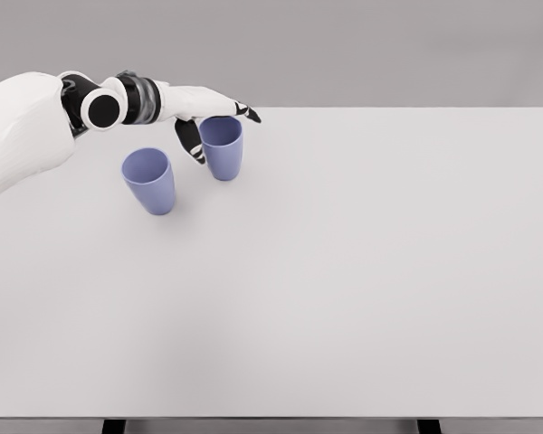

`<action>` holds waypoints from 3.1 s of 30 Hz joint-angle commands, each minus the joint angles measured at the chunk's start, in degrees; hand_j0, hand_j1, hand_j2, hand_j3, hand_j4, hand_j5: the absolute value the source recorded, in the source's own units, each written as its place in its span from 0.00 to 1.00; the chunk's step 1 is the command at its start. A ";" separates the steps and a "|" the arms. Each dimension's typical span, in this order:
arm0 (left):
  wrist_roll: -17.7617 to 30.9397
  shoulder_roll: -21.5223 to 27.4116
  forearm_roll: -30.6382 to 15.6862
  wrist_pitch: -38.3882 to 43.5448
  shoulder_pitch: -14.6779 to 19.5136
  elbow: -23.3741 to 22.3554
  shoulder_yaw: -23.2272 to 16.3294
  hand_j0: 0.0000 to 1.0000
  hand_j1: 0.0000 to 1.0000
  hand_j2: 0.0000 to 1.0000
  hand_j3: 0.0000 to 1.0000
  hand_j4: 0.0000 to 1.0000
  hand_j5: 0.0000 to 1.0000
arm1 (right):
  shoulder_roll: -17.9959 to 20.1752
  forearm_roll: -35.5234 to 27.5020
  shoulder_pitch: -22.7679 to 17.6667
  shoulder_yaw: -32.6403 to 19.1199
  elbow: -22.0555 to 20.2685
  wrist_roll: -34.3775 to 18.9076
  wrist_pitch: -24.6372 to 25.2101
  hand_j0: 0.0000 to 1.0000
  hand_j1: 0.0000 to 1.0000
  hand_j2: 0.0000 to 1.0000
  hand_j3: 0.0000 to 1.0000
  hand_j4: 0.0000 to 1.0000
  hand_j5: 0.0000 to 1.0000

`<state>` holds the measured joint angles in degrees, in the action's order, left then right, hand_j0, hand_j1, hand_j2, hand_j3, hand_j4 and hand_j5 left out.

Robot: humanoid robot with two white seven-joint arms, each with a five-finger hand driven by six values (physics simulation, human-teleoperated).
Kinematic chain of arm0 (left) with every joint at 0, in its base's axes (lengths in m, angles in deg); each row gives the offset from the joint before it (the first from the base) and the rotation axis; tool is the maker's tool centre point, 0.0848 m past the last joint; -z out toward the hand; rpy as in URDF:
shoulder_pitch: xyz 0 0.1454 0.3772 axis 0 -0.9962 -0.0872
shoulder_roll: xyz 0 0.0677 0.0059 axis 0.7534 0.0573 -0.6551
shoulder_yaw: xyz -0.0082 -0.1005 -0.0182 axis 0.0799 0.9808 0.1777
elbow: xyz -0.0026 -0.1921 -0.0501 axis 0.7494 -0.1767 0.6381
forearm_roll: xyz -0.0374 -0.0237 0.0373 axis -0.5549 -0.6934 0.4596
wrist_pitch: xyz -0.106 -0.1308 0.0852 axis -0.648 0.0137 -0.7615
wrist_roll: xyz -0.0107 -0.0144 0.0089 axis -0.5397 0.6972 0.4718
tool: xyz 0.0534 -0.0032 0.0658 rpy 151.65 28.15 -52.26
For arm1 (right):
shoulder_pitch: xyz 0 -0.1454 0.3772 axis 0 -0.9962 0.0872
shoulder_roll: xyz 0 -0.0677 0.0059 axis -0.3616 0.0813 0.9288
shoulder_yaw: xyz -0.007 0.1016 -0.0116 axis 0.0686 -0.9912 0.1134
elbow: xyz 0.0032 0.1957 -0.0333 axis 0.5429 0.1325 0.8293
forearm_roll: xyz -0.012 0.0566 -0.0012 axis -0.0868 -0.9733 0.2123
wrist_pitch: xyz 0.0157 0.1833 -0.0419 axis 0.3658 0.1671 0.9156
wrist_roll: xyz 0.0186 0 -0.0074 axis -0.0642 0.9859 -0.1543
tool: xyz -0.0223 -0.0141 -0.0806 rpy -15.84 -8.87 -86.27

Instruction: Place the right cup on the left cup with left arm

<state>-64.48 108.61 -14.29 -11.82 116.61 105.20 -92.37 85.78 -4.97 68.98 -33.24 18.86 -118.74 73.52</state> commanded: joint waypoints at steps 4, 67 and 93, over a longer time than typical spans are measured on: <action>-0.05 -0.01 -0.14 0.17 0.00 0.00 0.06 0.78 0.78 0.78 0.78 0.78 0.78 | 0.00 0.08 0.00 0.00 0.02 -0.03 -0.03 1.00 1.00 1.00 1.00 1.00 1.00; 2.49 26.79 -8.93 -7.39 14.68 27.77 -5.30 0.62 0.62 0.62 0.62 0.62 0.62 | 0.00 0.08 0.00 0.00 0.02 -0.03 -0.03 1.00 1.00 1.00 1.00 1.00 1.00; 3.37 27.94 -10.33 -7.30 15.21 22.06 -10.05 0.64 0.64 0.64 0.64 0.64 0.64 | 0.00 0.08 0.00 0.00 0.02 -0.03 -0.03 1.00 1.00 1.00 1.00 1.00 1.00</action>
<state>-61.14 136.71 -24.36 -19.23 131.82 127.75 -102.52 85.78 -4.97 68.98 -33.24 18.86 -118.74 73.52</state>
